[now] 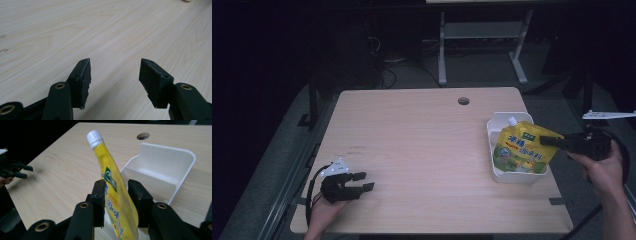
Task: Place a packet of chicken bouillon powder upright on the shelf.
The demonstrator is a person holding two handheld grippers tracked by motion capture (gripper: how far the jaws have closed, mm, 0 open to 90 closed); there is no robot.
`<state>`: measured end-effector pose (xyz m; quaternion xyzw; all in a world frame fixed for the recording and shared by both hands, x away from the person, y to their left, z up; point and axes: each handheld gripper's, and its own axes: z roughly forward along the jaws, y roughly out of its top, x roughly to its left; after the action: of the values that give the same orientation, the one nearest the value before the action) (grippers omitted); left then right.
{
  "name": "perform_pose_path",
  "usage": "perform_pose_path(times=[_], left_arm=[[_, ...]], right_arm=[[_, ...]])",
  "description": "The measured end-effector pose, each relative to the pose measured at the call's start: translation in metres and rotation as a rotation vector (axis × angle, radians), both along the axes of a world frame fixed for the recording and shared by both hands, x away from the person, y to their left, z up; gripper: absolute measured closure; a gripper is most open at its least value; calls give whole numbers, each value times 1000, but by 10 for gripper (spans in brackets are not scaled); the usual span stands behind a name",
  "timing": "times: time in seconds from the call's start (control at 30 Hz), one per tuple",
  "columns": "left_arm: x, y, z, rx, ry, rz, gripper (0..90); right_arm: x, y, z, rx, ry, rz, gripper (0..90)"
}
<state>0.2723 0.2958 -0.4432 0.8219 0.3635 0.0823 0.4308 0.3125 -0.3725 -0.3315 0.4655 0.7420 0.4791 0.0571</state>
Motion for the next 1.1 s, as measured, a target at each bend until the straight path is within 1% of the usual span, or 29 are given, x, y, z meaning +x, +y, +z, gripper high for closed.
perform_pose_path(times=[0.03, 0.1, 0.3, 0.37, 0.4, 0.57, 0.6, 0.67, 0.73, 0.8, 0.9, 1.1], left_arm=[[0, 0, 0, -1, 0, 0, 425], [0, 0, 0, 0, 0, 0, 424], [0, 1, 0, -3, -1, 2, 424], [0, 2, 0, -5, -1, 4, 423], [0, 2, 1, -5, -2, 5, 423], [0, 3, 1, -7, -6, 6, 422], [0, 4, 1, -7, -5, 5, 421], [0, 3, 1, -8, -5, 7, 420], [0, 3, 1, -8, -5, 7, 417], [0, 3, 1, -9, -6, 7, 415], [0, 3, 1, -9, -4, 6, 414], [0, 4, 1, -13, -5, 7, 411]], right_arm=[[0, 0, 5, -2, -7, -6, 654], [0, 0, 7, -3, -10, -6, 653], [0, 4, 22, -25, -25, -4, 647], [1, 7, 29, -27, -39, -2, 639], [1, 7, 29, -27, -39, -2, 639], [1, 15, 39, -43, -58, 16, 625], [1, 18, 42, -46, -67, 22, 616], [1, 20, 43, -46, -72, 29, 614], [1, 25, 45, -58, -77, 39, 605], [1, 32, 47, -60, -82, 55, 599], [2, 36, 47, -63, -81, 63, 595], [5, 53, 44, -63, -73, 108, 578]])
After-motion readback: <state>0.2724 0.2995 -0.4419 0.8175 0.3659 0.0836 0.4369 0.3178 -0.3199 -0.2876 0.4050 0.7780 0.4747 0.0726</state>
